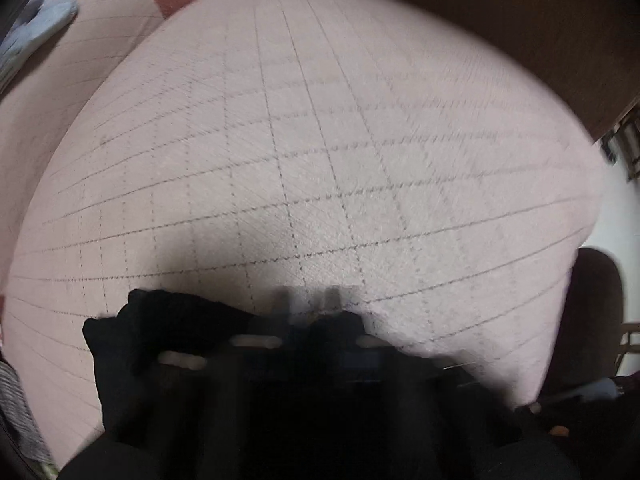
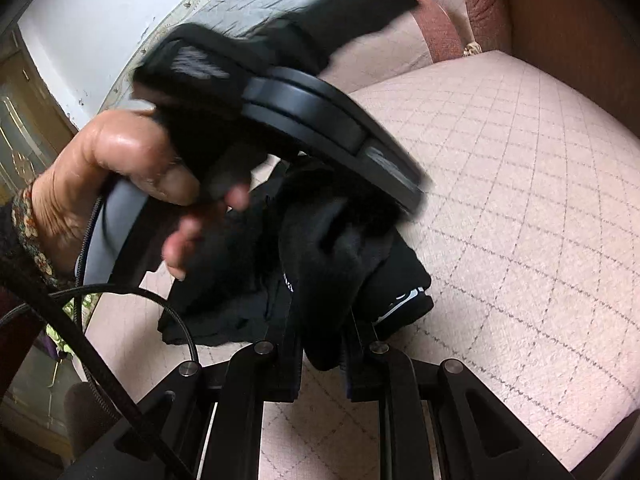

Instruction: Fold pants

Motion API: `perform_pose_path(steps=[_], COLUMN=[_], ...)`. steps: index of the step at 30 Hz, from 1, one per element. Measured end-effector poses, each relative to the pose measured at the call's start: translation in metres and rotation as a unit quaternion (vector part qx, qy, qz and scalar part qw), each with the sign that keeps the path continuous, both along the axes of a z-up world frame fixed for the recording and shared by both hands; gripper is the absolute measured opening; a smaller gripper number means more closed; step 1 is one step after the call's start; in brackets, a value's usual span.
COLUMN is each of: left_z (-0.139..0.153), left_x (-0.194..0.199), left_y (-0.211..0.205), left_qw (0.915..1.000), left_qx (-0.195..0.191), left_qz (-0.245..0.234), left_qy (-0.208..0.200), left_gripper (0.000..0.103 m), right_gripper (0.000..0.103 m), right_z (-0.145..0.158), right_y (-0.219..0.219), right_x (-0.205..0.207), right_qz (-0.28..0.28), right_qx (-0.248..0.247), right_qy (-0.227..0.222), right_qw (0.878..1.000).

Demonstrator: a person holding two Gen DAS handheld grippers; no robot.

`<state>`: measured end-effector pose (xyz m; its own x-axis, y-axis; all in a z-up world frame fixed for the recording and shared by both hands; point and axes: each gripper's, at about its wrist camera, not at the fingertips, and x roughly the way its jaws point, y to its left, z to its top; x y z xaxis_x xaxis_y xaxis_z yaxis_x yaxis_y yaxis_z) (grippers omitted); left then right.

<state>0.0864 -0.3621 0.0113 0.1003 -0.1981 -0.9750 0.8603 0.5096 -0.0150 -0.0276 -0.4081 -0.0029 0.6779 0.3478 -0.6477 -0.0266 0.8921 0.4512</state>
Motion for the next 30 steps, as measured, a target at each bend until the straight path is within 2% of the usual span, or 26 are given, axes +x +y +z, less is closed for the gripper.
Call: perform_pose_path(steps=[4, 10, 13, 19, 22, 25, 27, 28, 29, 30], left_z=[0.024, 0.065, 0.085, 0.087, 0.069, 0.049, 0.039, 0.034, 0.029, 0.026], left_x=[-0.001, 0.011, 0.021, 0.055, 0.070, 0.078, 0.084, 0.085, 0.086, 0.085], left_y=[0.021, 0.067, 0.099, 0.171, 0.215, 0.251, 0.279, 0.296, 0.306, 0.319], left_qw=[0.9986, 0.9892, 0.9798, 0.9579, 0.9439, 0.9287, 0.9110, 0.8966, 0.8866, 0.8744], left_qx=[-0.047, -0.128, -0.170, -0.225, -0.247, -0.261, -0.285, -0.307, -0.323, -0.341], left_qz=[0.024, 0.070, 0.105, 0.177, 0.218, 0.262, 0.294, 0.314, 0.325, 0.338], left_qy=[-0.009, 0.005, 0.010, 0.018, 0.029, 0.032, 0.047, 0.058, 0.066, 0.072], left_gripper=[0.007, 0.007, 0.007, 0.008, 0.008, 0.008, 0.009, 0.009, 0.011, 0.018], right_gripper=[0.016, 0.015, 0.015, 0.015, 0.015, 0.016, 0.020, 0.022, 0.023, 0.025], right_z=[0.011, 0.040, 0.060, 0.081, 0.077, 0.060, 0.042, 0.033, 0.026, 0.021], right_y=[0.006, 0.026, 0.042, 0.098, 0.133, 0.171, 0.193, 0.202, 0.208, 0.209], right_x=[-0.003, 0.000, 0.007, 0.036, 0.049, 0.061, 0.070, 0.073, 0.073, 0.072], right_qz=[0.004, 0.030, 0.054, 0.123, 0.157, 0.187, 0.205, 0.212, 0.219, 0.221], right_qx=[-0.010, -0.034, -0.044, -0.051, -0.072, -0.113, -0.140, -0.143, -0.144, -0.146], right_qy=[-0.012, -0.033, -0.047, -0.052, -0.047, -0.031, -0.015, -0.004, 0.004, 0.006], right_qw=[1.000, 0.998, 0.996, 0.990, 0.984, 0.975, 0.969, 0.967, 0.965, 0.964])
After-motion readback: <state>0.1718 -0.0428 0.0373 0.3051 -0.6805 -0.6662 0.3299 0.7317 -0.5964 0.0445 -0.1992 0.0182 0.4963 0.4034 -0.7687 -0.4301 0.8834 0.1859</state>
